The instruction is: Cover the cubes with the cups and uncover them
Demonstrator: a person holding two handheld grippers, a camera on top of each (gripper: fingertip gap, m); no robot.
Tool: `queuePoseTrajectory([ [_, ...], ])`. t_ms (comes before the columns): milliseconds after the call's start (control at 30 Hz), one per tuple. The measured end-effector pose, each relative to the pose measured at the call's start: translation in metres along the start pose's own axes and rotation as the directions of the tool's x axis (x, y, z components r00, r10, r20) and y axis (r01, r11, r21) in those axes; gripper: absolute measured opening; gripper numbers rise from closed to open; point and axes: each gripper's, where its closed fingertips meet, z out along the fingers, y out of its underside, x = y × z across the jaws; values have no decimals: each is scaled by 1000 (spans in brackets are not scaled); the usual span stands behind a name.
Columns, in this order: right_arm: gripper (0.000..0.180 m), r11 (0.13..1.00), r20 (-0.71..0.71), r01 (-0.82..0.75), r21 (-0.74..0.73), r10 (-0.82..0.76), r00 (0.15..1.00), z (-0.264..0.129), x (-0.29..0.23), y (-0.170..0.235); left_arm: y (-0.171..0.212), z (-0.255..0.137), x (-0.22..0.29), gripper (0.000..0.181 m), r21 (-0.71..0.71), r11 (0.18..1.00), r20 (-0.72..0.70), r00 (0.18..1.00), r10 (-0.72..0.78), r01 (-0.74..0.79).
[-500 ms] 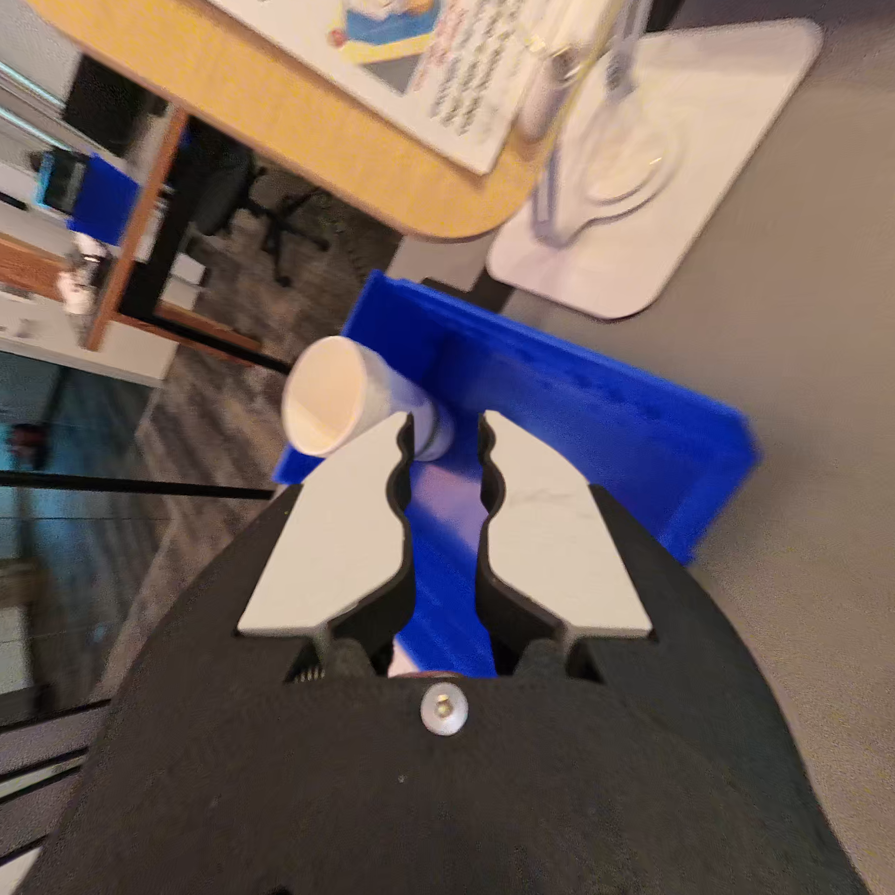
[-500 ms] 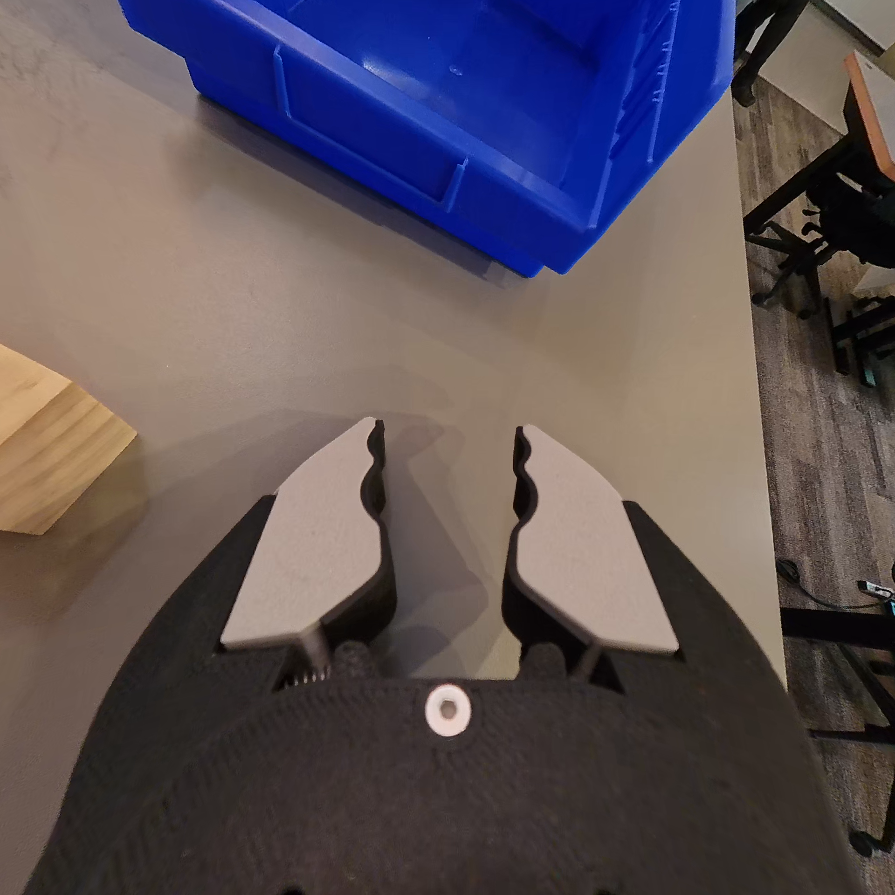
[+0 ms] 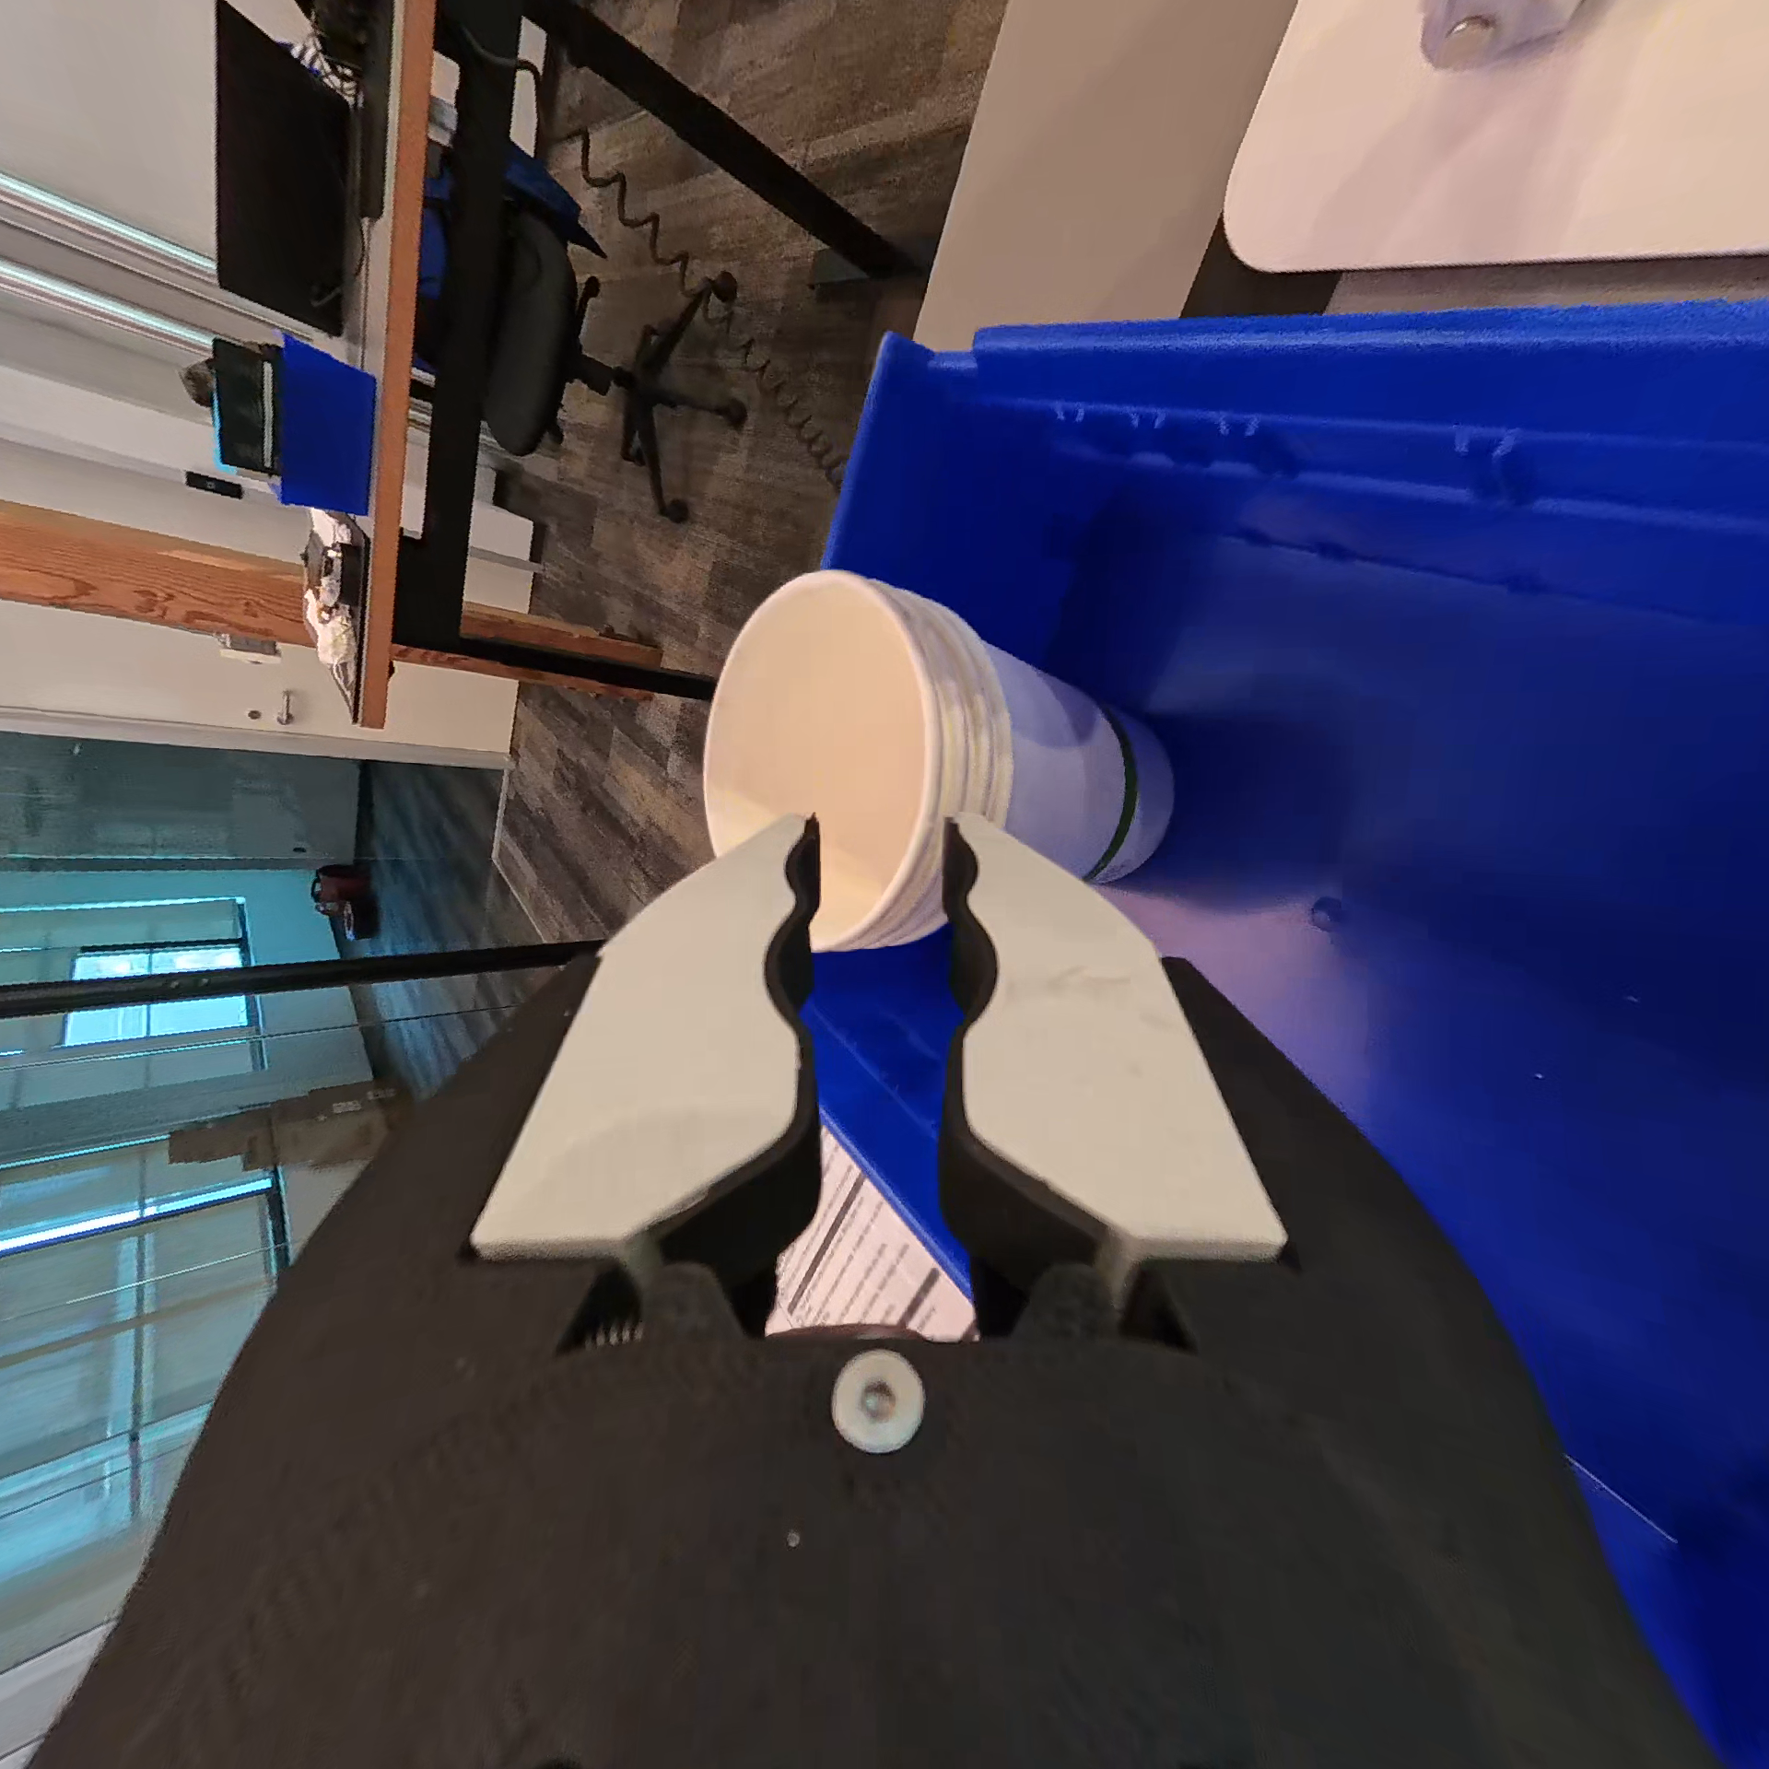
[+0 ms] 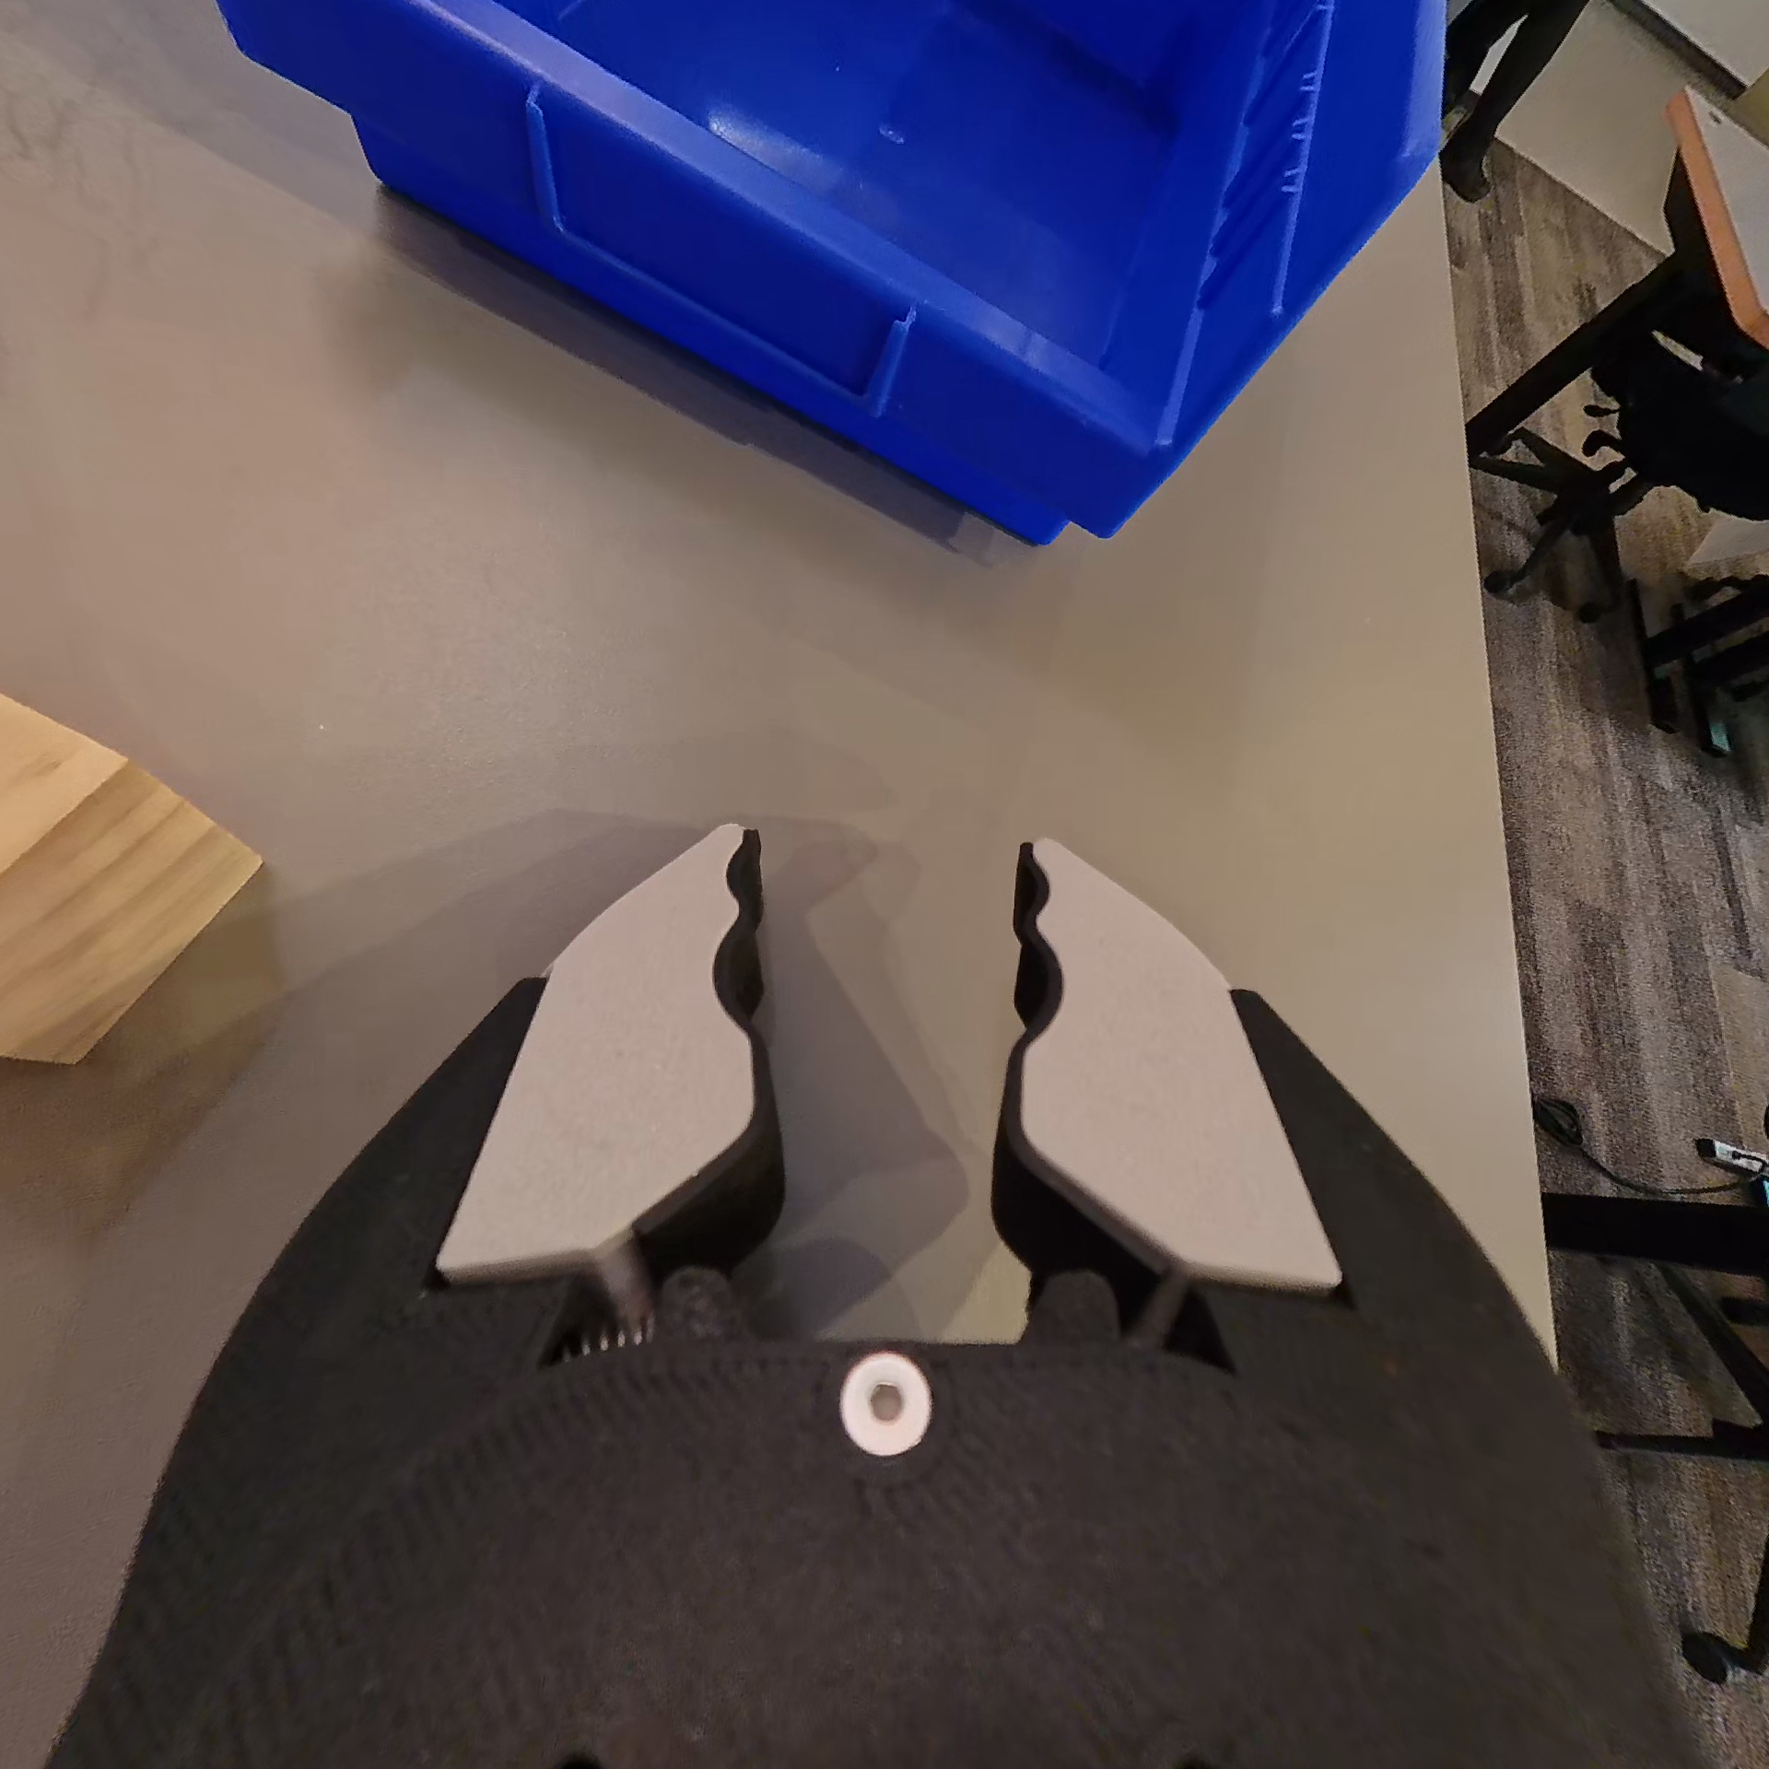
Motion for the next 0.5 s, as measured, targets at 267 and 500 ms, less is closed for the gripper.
queuePoseTrajectory([
  [267,50,1000,2,-2,-1,2,1000,0,0,0,2,7,7,19,-19,996,-94,992,81,-83],
  [500,50,1000,3,-3,-2,3,1000,0,0,0,5,10,11,8,-27,994,-129,987,98,-102],
])
